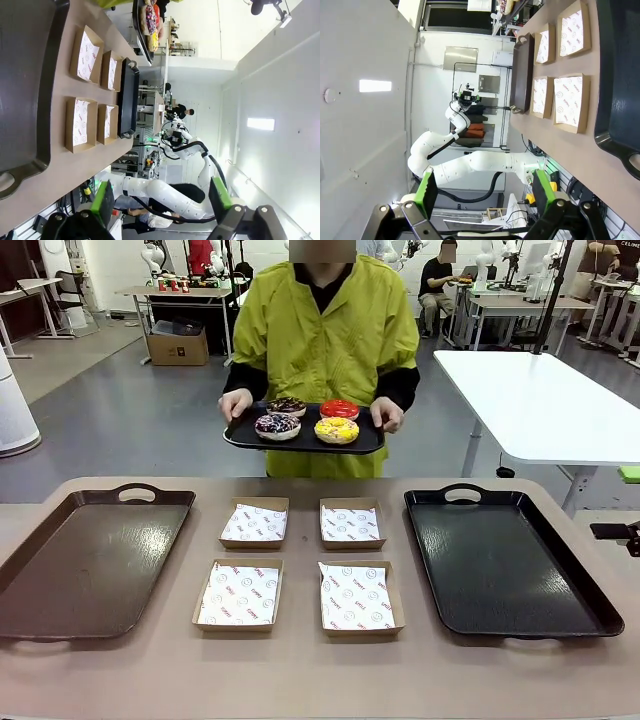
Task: Individually package the donuts and arrange them on the tray.
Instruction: Pick up one Paper togo box.
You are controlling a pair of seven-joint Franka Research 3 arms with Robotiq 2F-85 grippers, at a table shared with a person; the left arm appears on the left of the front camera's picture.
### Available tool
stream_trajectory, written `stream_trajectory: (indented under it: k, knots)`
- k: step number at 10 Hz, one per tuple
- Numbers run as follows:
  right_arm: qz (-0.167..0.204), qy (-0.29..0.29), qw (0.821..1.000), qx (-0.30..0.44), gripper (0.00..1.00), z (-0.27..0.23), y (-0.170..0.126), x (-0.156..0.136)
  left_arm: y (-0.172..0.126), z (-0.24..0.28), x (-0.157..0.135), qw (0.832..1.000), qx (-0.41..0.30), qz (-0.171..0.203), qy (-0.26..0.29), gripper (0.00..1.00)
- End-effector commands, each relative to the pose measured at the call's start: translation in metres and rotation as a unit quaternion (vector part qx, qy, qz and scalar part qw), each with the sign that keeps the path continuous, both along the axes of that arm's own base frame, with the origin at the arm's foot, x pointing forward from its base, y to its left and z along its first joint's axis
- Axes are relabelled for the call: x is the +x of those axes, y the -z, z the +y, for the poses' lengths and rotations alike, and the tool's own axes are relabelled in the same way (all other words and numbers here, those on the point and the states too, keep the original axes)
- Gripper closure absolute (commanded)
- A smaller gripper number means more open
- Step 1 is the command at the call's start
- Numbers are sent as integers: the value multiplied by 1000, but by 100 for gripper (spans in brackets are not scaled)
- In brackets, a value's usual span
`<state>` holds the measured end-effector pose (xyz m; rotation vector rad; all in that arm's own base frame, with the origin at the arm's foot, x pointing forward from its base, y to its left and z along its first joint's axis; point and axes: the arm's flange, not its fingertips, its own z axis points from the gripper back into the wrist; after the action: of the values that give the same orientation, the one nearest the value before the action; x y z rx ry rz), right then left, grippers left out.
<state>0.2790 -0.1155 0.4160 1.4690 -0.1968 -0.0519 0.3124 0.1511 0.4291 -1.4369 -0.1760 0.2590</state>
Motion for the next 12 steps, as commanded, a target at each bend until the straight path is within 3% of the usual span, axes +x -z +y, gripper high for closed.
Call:
stream_trajectory:
  k: [1,12]
  knots:
    - [-3,-2,1000,9,0,0,-1,-1,-1,1,-1,1000,-6,-3,-2,0]
    - [-3,-2,1000,9,0,0,-1,-1,-1,1,-1,1000,-6,-3,-2,0]
